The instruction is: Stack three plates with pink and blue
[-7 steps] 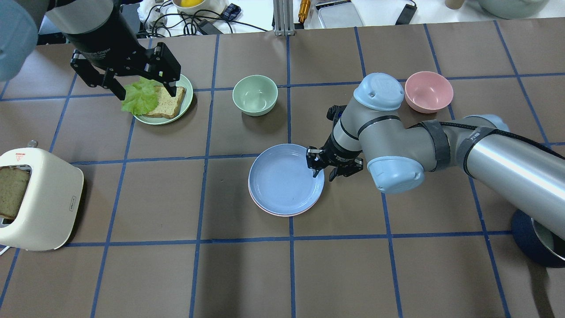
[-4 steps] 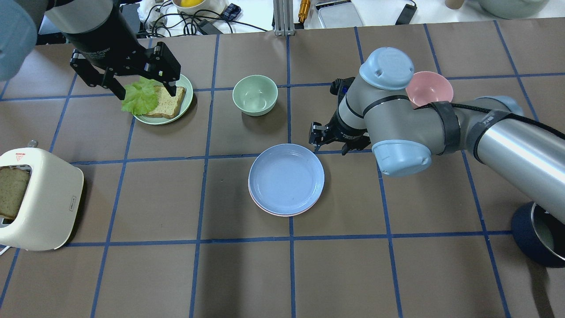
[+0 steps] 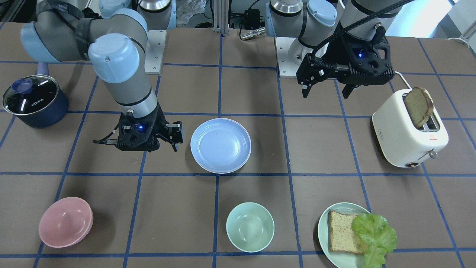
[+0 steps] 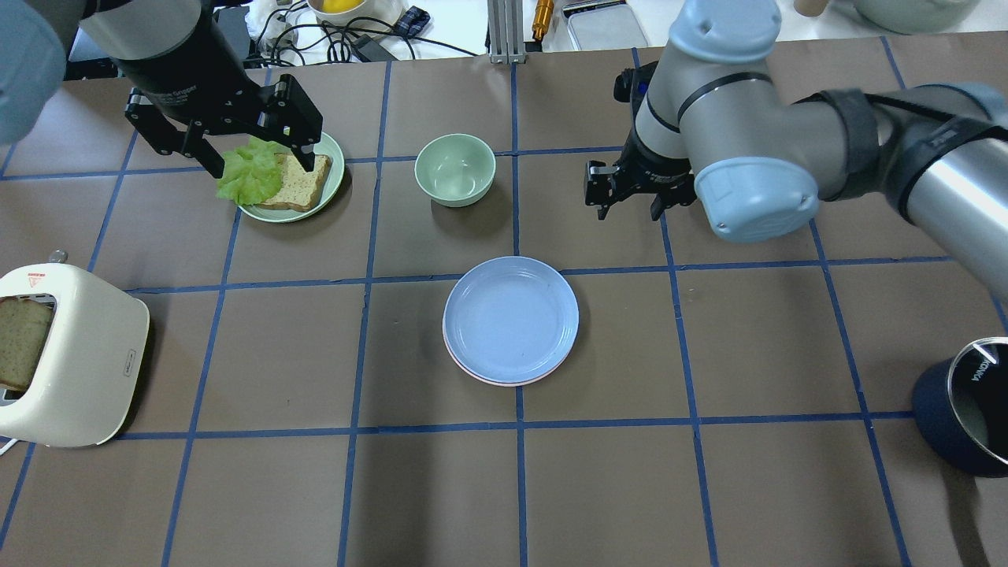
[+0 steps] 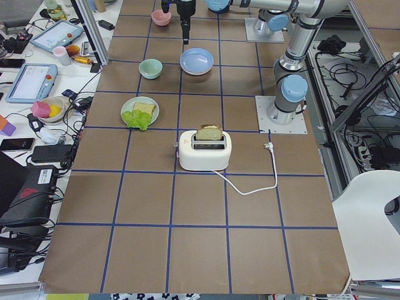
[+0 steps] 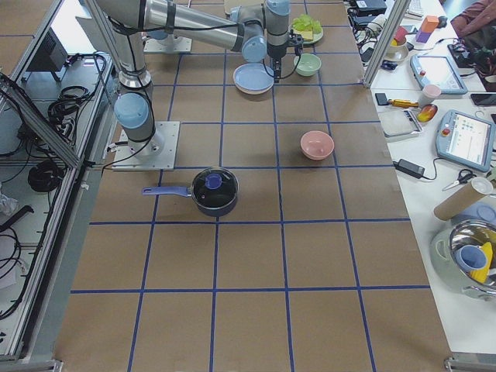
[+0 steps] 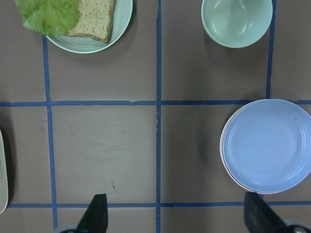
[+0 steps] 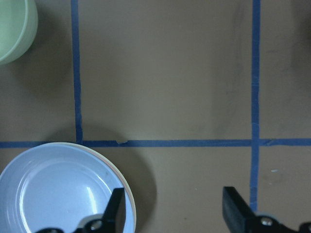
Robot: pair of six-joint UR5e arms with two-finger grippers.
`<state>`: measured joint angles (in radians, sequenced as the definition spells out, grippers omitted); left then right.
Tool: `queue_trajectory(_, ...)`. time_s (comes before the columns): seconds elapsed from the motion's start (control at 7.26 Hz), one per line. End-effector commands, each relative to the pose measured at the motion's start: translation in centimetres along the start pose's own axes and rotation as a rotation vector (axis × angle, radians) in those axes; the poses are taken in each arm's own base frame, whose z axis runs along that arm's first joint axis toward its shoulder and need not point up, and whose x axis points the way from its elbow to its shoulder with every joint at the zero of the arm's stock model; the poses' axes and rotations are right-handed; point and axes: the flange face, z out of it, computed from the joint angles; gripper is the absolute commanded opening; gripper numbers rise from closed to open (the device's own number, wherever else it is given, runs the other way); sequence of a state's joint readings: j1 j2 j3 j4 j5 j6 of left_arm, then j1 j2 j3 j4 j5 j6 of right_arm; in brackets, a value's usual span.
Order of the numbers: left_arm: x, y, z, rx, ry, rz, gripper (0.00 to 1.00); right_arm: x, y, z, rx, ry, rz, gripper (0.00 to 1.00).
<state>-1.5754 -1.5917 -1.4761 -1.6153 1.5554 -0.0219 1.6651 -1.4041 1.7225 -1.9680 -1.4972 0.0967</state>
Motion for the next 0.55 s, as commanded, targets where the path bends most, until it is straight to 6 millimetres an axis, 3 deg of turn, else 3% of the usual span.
queue_trajectory(0.0, 0.0, 0.0, 0.0, 0.001, 0.0, -0.001, 1.0, 5.2, 1.3, -7.8, -0.037, 0.052, -0.04, 0.74)
queue_trajectory(0.14, 0.0, 0.0, 0.1, 0.0, 0.0, -0.001, 1.0, 6.8, 2.0, -9.3, -0.059, 0.057, -0.038, 0.73)
queue_trajectory(0.28, 0.0, 0.0, 0.1, 0.001, 0.001, -0.004, 1.0, 7.5, 2.5, -10.2, -0.057, 0.085, -0.029, 0.73)
queue_trajectory(0.41, 0.0, 0.0, 0.1, 0.001, 0.001, -0.003, 1.0, 7.5, 2.9, -10.9, -0.052, 0.093, -0.03, 0.8)
